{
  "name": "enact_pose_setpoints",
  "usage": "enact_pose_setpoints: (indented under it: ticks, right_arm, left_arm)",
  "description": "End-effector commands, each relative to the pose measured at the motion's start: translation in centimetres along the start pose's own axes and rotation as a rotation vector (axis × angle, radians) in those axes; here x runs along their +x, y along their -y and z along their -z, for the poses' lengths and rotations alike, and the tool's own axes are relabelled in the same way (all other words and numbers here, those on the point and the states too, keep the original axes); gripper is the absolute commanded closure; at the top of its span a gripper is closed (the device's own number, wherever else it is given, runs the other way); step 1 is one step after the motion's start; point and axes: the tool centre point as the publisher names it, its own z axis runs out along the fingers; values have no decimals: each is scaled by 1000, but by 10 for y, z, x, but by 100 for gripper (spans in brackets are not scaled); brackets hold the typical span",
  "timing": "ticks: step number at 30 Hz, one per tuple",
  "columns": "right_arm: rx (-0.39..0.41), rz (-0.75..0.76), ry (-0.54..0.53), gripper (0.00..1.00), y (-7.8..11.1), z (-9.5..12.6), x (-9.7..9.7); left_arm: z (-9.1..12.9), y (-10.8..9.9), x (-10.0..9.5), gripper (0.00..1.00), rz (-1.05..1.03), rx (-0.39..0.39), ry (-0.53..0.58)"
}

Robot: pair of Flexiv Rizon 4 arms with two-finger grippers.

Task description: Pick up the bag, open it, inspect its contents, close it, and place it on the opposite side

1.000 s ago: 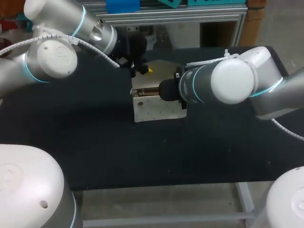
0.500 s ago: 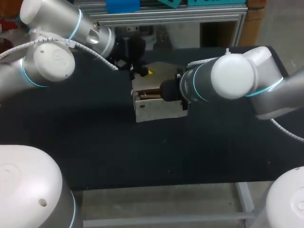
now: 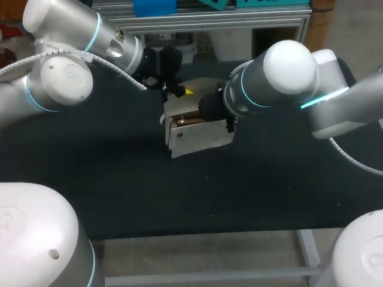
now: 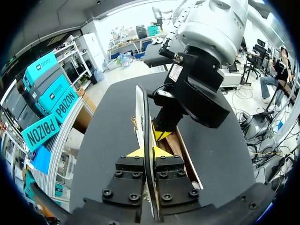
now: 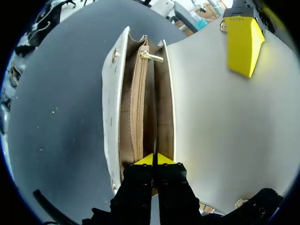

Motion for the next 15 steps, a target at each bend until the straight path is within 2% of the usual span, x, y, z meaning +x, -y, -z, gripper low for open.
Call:
enact_pose_setpoints:
  ticks: [1, 2, 6, 15]
  right_arm:
    - [-4, 8, -80, 10, 2, -14, 1]
    - [1, 5, -81, 4, 2, -14, 1]
    - [-2, 4, -104, 0, 2, -17, 4]
    - [-1, 7, -121, 0, 2, -16, 7]
  left_arm:
    - [4, 1, 2, 100, -6, 12, 7]
    - [4, 1, 2, 100, -8, 14, 8]
    - [4, 1, 2, 100, -18, 15, 18]
    - [5, 4, 2, 100, -36, 22, 33]
